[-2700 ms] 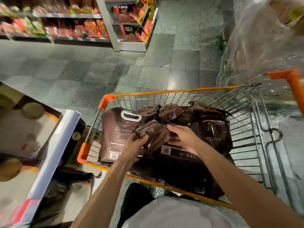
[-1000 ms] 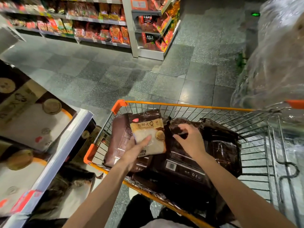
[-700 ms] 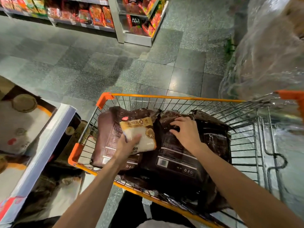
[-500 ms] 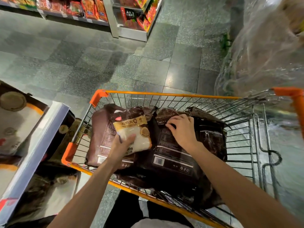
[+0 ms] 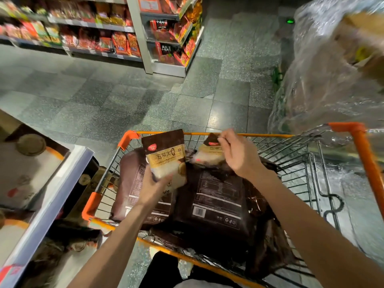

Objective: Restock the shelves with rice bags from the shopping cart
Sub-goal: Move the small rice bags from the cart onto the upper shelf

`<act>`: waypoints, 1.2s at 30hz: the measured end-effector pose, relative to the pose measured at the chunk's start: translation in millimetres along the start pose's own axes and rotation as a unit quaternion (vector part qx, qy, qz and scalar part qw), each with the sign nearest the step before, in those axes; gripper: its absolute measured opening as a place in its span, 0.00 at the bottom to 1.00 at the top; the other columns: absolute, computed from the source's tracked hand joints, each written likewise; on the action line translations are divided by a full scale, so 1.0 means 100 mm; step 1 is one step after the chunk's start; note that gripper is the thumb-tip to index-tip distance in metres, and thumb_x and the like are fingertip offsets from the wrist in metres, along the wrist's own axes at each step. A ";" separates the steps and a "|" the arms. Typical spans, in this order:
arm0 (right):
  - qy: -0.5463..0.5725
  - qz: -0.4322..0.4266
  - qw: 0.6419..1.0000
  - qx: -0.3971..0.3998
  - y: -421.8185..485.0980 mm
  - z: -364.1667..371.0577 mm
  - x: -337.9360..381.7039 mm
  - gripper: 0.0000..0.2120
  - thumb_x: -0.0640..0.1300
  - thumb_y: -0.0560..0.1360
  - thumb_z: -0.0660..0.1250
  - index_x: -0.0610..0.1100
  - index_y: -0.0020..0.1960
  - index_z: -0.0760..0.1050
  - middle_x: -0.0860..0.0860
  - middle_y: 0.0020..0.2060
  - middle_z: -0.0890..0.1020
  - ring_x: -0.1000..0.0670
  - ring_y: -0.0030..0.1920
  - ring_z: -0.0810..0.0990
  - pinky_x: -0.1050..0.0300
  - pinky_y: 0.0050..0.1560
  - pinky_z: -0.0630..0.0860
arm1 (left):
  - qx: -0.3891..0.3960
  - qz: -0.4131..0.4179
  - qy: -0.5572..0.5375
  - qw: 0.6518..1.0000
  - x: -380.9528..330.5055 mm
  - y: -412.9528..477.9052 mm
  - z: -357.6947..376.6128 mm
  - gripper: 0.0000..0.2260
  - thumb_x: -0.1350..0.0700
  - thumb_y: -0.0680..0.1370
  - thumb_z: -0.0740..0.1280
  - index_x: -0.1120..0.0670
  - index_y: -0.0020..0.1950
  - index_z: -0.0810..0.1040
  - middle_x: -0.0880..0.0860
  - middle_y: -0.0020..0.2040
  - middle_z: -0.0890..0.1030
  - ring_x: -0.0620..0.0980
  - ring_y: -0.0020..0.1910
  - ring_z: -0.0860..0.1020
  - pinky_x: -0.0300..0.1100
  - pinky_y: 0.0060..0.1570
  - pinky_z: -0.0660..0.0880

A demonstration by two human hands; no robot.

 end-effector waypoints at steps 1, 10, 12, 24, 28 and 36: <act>-0.015 -0.009 1.000 -0.003 0.03 -0.15 0.09 0.16 0.51 0.82 0.52 0.40 0.53 0.70 0.50 0.28 0.76 0.50 0.25 0.73 0.52 0.25 0.70 | 0.003 0.010 0.000 1.000 -0.04 0.00 0.02 0.20 0.64 0.76 0.72 0.54 0.64 0.70 0.51 0.55 0.82 0.47 0.52 0.81 0.37 0.43 0.80; 0.095 0.060 0.982 0.150 0.06 -0.34 0.41 0.06 0.51 0.82 0.60 0.49 0.52 0.72 0.47 0.34 0.79 0.57 0.25 0.70 0.57 0.33 0.66 | 0.015 -0.048 -0.057 0.997 -0.12 -0.12 0.29 0.08 0.62 0.78 0.69 0.50 0.54 0.77 0.48 0.49 0.85 0.46 0.46 0.83 0.40 0.43 0.80; 0.103 0.091 0.973 0.188 -0.01 -0.07 0.31 0.07 0.50 0.81 0.61 0.47 0.54 0.75 0.46 0.48 0.82 0.53 0.37 0.78 0.57 0.39 0.70 | 0.050 -0.079 -0.050 0.994 -0.02 -0.17 0.38 0.09 0.57 0.77 0.70 0.52 0.57 0.78 0.54 0.55 0.85 0.51 0.49 0.84 0.48 0.48 0.80; 0.139 0.123 0.962 0.201 -0.07 0.55 0.13 0.11 0.49 0.80 0.63 0.44 0.57 0.79 0.49 0.58 0.80 0.54 0.56 0.74 0.58 0.56 0.69 | 0.196 -0.097 0.008 0.976 -0.08 -0.56 0.68 0.34 0.27 0.71 0.62 0.47 0.68 0.72 0.52 0.64 0.80 0.47 0.61 0.79 0.53 0.62 0.73; 0.217 0.164 0.944 0.188 0.07 0.60 0.11 0.15 0.48 0.80 0.64 0.40 0.60 0.78 0.48 0.56 0.79 0.50 0.58 0.76 0.59 0.54 0.68 | 0.179 -0.088 0.052 0.978 -0.06 -0.55 0.63 0.30 0.40 0.74 0.71 0.54 0.69 0.68 0.54 0.52 0.82 0.39 0.40 0.82 0.56 0.53 0.78; 0.253 0.219 0.932 0.139 0.24 0.83 0.02 0.16 0.49 0.80 0.65 0.40 0.62 0.77 0.45 0.59 0.80 0.48 0.60 0.76 0.58 0.57 0.69 | 0.160 -0.092 0.002 0.983 0.00 -0.46 0.60 0.26 0.47 0.71 0.77 0.53 0.66 0.76 0.52 0.55 0.85 0.51 0.54 0.84 0.46 0.55 0.80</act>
Point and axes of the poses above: each hand's wrist, its own y-axis towards the middle knuckle, its own z-axis out of the palm, x = y × z, the point moved 10 cm from there along y, towards the middle knuckle
